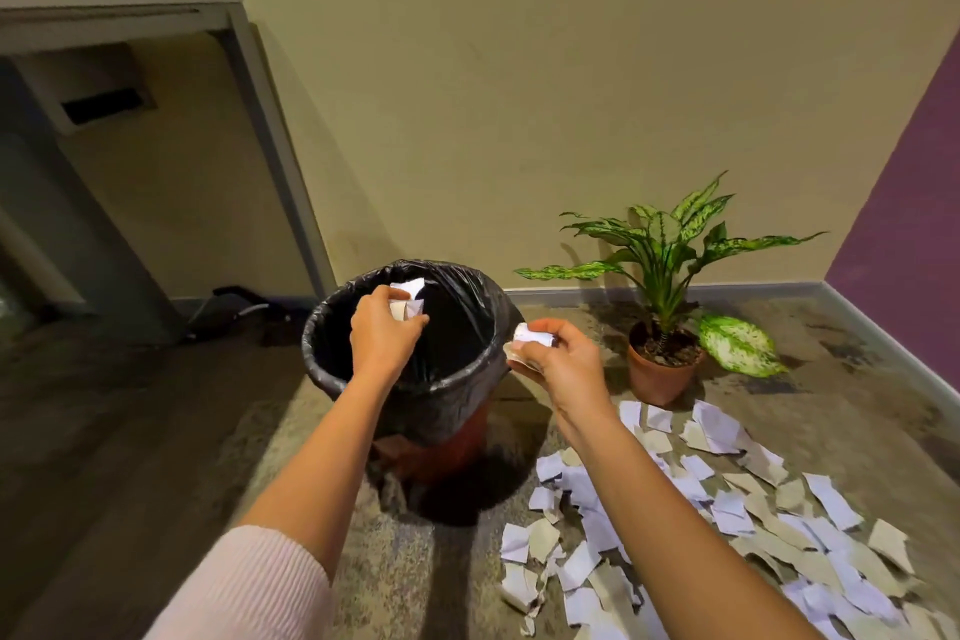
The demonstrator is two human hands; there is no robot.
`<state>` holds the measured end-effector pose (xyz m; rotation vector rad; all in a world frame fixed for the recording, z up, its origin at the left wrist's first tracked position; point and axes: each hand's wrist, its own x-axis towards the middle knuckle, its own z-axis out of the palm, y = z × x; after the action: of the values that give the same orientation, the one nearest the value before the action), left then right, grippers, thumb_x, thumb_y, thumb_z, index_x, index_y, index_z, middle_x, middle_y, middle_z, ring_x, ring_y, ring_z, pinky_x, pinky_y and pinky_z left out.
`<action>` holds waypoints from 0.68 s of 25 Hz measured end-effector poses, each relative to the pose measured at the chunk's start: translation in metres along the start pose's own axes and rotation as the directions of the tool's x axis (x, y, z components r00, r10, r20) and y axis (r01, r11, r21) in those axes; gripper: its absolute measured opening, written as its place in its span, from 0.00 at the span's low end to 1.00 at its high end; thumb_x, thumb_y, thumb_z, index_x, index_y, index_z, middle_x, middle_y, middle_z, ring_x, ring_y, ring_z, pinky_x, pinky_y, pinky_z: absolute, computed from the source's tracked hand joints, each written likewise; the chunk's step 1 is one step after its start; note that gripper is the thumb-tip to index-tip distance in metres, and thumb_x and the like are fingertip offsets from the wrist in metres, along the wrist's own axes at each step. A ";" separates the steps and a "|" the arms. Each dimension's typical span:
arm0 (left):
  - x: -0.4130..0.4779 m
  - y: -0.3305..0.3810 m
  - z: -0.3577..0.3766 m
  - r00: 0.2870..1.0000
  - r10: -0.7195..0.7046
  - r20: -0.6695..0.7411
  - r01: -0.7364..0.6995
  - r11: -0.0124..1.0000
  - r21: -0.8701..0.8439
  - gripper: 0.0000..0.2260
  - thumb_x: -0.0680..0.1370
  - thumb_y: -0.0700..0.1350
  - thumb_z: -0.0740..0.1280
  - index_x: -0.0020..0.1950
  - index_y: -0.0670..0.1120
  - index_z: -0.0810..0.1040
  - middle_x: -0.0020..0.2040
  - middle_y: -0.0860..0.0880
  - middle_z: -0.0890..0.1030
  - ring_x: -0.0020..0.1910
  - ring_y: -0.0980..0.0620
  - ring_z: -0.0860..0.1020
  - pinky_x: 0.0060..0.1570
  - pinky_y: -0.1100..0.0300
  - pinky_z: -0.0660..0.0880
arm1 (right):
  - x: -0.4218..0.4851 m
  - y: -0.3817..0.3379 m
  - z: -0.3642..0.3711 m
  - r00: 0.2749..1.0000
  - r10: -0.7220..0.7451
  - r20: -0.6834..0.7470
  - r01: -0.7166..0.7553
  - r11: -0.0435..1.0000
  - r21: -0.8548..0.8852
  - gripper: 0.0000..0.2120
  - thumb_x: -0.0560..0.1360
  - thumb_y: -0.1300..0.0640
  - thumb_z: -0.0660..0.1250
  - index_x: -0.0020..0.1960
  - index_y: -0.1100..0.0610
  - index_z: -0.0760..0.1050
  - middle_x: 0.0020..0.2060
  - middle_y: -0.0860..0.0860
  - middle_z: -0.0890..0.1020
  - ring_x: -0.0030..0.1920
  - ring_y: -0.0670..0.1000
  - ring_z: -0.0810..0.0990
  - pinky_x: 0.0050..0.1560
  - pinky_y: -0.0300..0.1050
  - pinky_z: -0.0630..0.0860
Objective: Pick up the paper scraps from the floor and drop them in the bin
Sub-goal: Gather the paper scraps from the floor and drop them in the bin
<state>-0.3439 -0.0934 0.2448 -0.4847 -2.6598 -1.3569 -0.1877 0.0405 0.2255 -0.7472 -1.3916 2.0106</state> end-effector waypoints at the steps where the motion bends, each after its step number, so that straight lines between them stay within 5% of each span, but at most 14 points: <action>1: 0.007 -0.003 -0.001 1.000 -0.021 0.021 0.021 1.000 -0.020 0.19 0.71 0.48 0.76 0.59 0.46 0.77 0.58 0.46 0.76 0.55 0.46 0.77 0.49 0.55 0.73 | 0.005 -0.004 0.011 1.000 -0.014 0.012 0.014 1.000 0.007 0.11 0.69 0.71 0.72 0.44 0.57 0.79 0.48 0.59 0.82 0.47 0.57 0.83 0.45 0.46 0.82; 6: 0.034 -0.012 -0.008 0.961 -0.123 0.247 0.155 0.981 -0.113 0.39 0.70 0.64 0.72 0.72 0.44 0.65 0.67 0.44 0.72 0.65 0.45 0.73 0.61 0.52 0.72 | 0.029 -0.019 0.055 0.998 -0.049 0.037 0.050 0.998 -0.024 0.10 0.69 0.71 0.72 0.44 0.58 0.78 0.47 0.58 0.81 0.45 0.55 0.82 0.41 0.42 0.82; 12: 0.043 -0.025 -0.013 0.963 -0.116 0.244 0.141 0.986 -0.086 0.33 0.76 0.67 0.60 0.72 0.46 0.66 0.66 0.45 0.75 0.65 0.45 0.74 0.64 0.49 0.70 | 0.050 -0.018 0.100 1.000 -0.019 0.003 0.020 0.985 -0.172 0.11 0.71 0.68 0.71 0.46 0.54 0.76 0.50 0.57 0.80 0.47 0.55 0.82 0.50 0.51 0.83; 17: 0.045 -0.030 -0.020 0.967 -0.091 0.239 0.107 0.993 -0.055 0.30 0.78 0.65 0.57 0.70 0.44 0.69 0.65 0.45 0.77 0.65 0.44 0.74 0.65 0.48 0.70 | 0.063 -0.022 0.125 0.982 0.106 0.159 -0.064 0.967 -0.247 0.15 0.77 0.62 0.65 0.63 0.56 0.71 0.54 0.55 0.78 0.53 0.54 0.76 0.44 0.44 0.73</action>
<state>-0.3970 -0.1151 0.2448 -0.5606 -2.8694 -1.5095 -0.3179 0.0145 0.2759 -0.7628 -1.7553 2.0334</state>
